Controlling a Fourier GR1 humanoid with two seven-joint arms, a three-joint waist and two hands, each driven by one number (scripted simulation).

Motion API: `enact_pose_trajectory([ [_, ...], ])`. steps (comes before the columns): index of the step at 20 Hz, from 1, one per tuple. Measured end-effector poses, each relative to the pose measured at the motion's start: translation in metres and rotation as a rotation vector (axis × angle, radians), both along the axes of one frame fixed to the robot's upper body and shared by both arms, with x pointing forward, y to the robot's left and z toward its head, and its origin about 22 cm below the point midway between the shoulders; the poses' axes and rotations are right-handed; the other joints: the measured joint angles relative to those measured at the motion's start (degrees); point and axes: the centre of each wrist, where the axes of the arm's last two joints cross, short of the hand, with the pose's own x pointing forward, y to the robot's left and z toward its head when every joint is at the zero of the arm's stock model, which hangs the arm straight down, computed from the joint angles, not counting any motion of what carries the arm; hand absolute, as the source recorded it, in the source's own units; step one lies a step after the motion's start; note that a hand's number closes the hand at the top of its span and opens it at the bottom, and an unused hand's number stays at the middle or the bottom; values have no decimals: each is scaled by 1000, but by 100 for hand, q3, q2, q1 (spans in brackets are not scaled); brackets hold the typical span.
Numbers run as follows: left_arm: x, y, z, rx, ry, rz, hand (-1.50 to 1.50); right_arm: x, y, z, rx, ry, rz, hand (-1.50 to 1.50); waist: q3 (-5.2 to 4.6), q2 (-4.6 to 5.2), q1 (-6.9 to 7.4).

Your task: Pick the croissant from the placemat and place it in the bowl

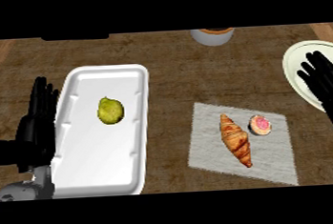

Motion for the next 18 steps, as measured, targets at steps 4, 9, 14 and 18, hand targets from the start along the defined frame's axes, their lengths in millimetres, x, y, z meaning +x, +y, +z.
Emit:
enact_pose_trajectory([
  [4, 2, 7, 1, 56, 14, -14, 0, 8, 25, 39, -169, -174, 169, 150, 26, 61, 30],
  [9, 4, 20, 0, 132, 72, -26, 0, 7, 28, 94, -706, -306, 243, -150, -66, 25, -56],
  [14, 0, 44, -1, 150, 138, -9, 0, -26, 42, 75, -978, -358, 120, -150, 8, 11, -306],
  [18, 3, 52, 1, 155, 148, -8, 0, -65, 58, 45, -1096, -383, 117, -150, 32, 40, -330],
])
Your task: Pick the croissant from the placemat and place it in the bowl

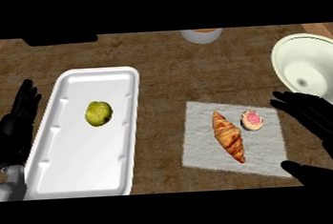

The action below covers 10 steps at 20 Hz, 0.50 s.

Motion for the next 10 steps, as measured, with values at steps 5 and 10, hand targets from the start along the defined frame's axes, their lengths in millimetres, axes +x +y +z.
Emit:
enact_pose_trajectory([
  [5, 6, 3, 4, -1, 7, -21, 0, -36, 19, -8, -57, -23, -69, -150, 10, 35, 96],
  [10, 13, -4, 8, 0, -2, -46, 0, -32, 48, 15, -109, -11, -105, -150, 7, 61, 232],
])
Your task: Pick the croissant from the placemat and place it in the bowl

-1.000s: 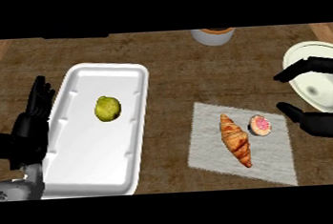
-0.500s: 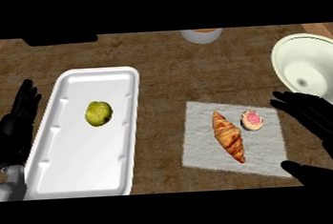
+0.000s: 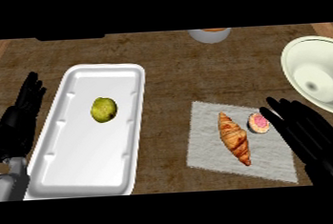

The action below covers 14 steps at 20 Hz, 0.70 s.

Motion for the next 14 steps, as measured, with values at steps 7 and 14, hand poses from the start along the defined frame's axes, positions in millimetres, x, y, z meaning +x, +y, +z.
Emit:
enact_pose_trajectory([
  [7, 5, -4, -3, 2, 2, -24, 0, 27, 33, 22, -172, 122, -40, -150, -11, 21, 112],
  [14, 6, -4, -2, -4, 1, -32, 0, 71, 63, 10, -330, 316, -75, -150, -7, 22, 144],
])
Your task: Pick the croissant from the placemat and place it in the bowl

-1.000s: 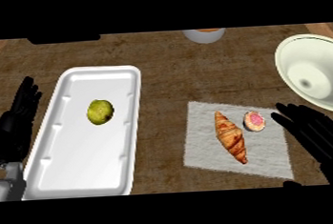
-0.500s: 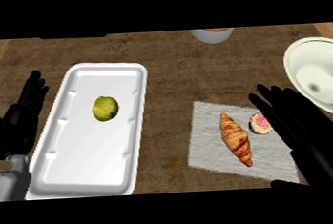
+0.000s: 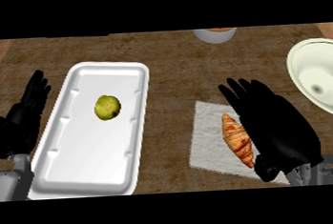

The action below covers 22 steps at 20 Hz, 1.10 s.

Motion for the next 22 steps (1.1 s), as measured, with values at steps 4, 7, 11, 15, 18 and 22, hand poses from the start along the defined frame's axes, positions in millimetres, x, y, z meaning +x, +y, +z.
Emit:
enact_pose_trajectory([
  [4, -3, 5, 0, -2, 3, 5, 0, 18, 6, -6, -37, 104, 4, -150, 5, -7, -47],
  [7, -2, 3, 0, 1, 2, 2, 0, 30, 13, -14, -68, 181, 3, -150, 5, -10, -71],
  [11, -5, -1, -4, 2, 6, 7, 0, 43, 20, -32, -129, 279, -19, -150, 6, -13, -79],
  [15, -4, -1, -2, -1, 5, 17, 0, 50, 25, -46, -192, 327, -38, -150, 9, -16, -99],
  [18, -7, 2, -1, 0, 7, 22, 0, 51, 24, -48, -257, 302, -43, -150, 12, -17, -106],
  [22, -6, 2, -3, 1, 5, 21, 0, 42, 27, -59, -332, 238, -33, -150, 14, -16, -119],
])
